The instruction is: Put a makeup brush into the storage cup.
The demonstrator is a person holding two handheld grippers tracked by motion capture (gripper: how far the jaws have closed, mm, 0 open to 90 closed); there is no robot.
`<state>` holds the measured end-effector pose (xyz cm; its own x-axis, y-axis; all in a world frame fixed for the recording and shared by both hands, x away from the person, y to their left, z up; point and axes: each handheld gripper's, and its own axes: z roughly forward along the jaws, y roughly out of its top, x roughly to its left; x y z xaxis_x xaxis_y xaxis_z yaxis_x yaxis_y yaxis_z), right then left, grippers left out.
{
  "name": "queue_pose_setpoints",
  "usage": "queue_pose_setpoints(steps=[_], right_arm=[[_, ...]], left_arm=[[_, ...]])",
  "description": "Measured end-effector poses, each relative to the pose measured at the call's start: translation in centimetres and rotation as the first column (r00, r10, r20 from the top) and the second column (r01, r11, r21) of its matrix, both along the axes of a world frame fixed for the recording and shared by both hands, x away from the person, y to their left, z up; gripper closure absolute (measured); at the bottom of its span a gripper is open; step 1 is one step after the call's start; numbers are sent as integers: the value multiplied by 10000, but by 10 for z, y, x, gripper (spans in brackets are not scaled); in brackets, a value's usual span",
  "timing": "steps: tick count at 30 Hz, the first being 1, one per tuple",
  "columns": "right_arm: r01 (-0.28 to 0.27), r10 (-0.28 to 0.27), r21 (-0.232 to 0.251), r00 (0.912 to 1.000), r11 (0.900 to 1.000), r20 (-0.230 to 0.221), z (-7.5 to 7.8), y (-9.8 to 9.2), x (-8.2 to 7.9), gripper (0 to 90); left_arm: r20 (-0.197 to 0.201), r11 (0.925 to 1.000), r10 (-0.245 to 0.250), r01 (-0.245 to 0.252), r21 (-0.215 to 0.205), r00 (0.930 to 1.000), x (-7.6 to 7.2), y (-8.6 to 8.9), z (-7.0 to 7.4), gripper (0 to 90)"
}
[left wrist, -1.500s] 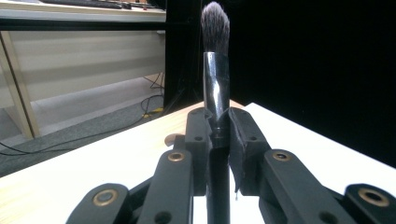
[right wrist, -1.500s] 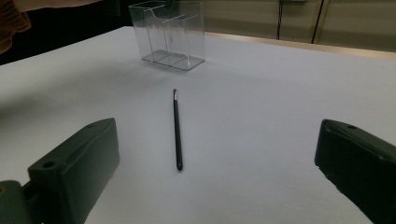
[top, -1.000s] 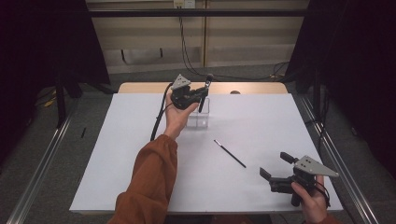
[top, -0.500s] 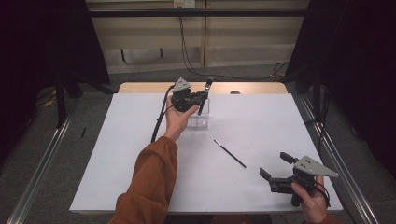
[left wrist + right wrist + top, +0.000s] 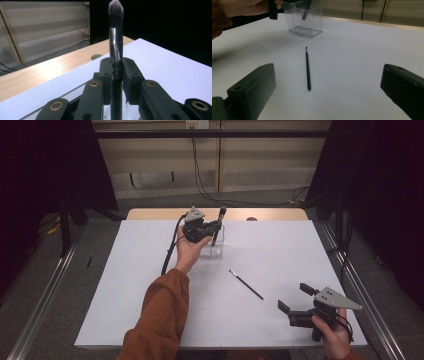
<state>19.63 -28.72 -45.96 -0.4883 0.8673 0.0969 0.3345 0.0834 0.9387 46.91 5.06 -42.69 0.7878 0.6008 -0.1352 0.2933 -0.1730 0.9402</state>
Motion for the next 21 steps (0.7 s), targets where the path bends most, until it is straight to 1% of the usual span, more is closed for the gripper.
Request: queue_pose_setpoints(steps=[3, 7, 9, 10, 12, 13, 14, 15, 18, 19, 20, 21], right_arm=[[-2, 2, -7, 10000, 10000, -2, 0, 0, 0, 0], [-31, 31, -5, 10000, 10000, -5, 0, 1, 0, 0], [-28, 28, -10, 10000, 10000, -2, 0, 1, 0, 0], [-21, 21, -6, 10000, 10000, -6, 0, 1, 0, 0], [-11, 11, 6, 10000, 10000, -4, 0, 1, 0, 0], [-12, 12, 9, 10000, 10000, -8, 0, 1, 0, 0], [-18, 18, 8, 10000, 10000, -12, 0, 1, 0, 0], [-18, 18, 8, 10000, 10000, -12, 0, 1, 0, 0], [-26, 26, 15, 10000, 10000, -31, 0, 1, 0, 0], [-26, 26, 15, 10000, 10000, -31, 0, 1, 0, 0], [-23, 23, 19, 10000, 10000, -27, 0, 1, 0, 0], [-34, 34, 13, 10000, 10000, -22, 0, 1, 0, 0]], left_arm=[[-126, 10000, 21, -20, 57, 9999, 0, 1, -2, 788], [-155, 10000, 37, -36, 73, 9999, 0, 2, -2, 787], [-242, 9998, 49, -44, 201, 9997, 1, 3, -2, 785], [-307, 9998, 57, -52, 169, 9995, 1, 3, -3, 784], [-318, 9995, 106, -96, 304, 9994, 0, 3, -2, 781], [-344, 9993, 115, -103, 360, 9993, 0, 3, -2, 775], [-341, 9993, 115, -103, 346, 9994, 0, 3, -2, 754], [-309, 9994, 140, -130, 306, 9994, 0, 3, -2, 754], [-312, 9994, 191, -182, 310, 9993, -1, 5, -1, 695], [-302, 9992, 242, -232, 330, 9992, -1, 6, 0, 695], [-308, 9992, 220, -210, 335, 9993, -1, 6, 0, 669], [-300, 9992, 213, -203, 338, 9993, -1, 6, 0, 669]])
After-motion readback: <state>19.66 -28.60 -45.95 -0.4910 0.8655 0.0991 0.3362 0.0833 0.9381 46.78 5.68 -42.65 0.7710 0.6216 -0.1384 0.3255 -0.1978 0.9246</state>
